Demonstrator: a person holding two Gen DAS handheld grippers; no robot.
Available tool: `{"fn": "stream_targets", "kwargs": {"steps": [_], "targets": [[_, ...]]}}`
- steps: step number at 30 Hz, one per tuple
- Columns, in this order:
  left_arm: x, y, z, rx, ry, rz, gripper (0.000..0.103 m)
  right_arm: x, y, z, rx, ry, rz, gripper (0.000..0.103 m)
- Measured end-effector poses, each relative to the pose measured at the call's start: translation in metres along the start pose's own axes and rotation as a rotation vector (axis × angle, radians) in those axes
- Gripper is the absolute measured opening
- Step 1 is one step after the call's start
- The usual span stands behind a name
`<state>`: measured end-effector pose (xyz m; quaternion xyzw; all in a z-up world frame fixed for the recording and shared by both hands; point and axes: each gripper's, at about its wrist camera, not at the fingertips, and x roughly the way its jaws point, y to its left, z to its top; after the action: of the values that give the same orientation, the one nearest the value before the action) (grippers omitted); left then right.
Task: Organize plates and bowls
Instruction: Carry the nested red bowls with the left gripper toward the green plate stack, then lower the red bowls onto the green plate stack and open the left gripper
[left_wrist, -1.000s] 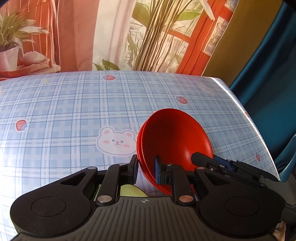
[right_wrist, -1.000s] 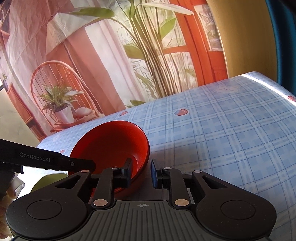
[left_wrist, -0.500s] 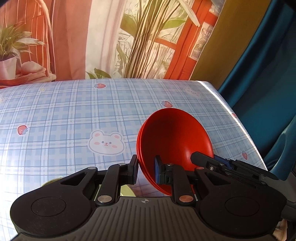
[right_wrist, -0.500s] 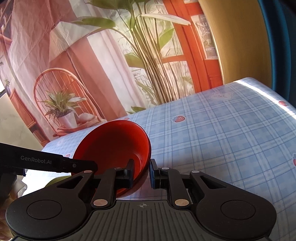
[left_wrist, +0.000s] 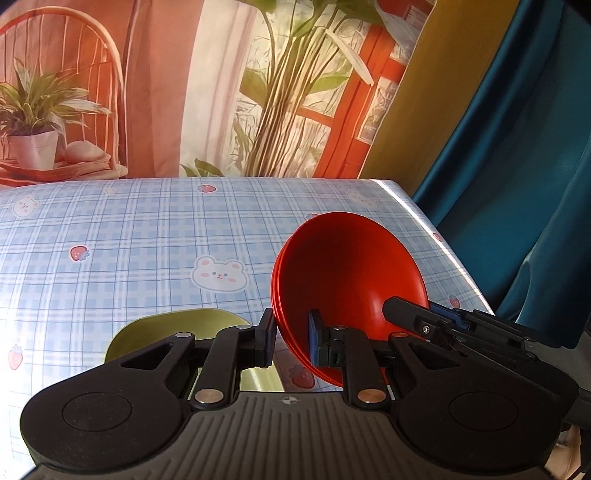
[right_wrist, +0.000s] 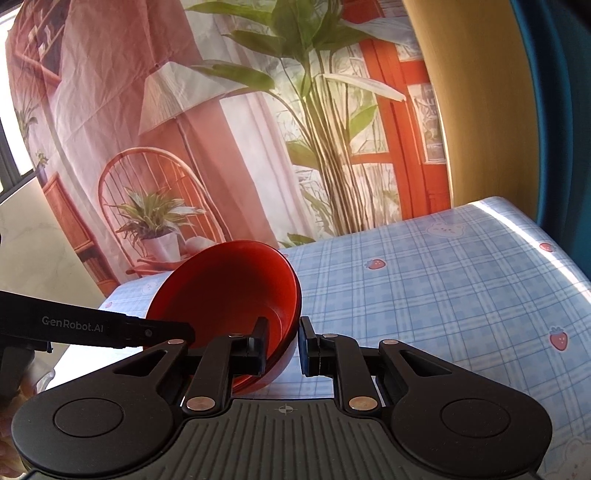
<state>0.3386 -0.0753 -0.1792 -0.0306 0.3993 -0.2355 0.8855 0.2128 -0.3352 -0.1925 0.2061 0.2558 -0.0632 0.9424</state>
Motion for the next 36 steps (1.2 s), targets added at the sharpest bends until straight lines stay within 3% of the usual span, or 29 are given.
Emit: {"fn": "stream_targets", "kwargs": {"steps": [17,25,36], "targets": [[-0.045,0.051,-0.038,-0.097,-0.014,0.031,0.019,-0.001,0.078,-0.019,-0.119,0.083,0.069,0.016],[-0.039,0.074,-0.047,-0.129,0.006,0.036,0.019,0.015,0.097,-0.028,-0.154,0.127,0.074,0.016],[-0.016,0.090,-0.056,-0.161,0.050,0.036,0.019,0.044,0.094,-0.045,-0.143,0.208,0.064,0.016]]}}
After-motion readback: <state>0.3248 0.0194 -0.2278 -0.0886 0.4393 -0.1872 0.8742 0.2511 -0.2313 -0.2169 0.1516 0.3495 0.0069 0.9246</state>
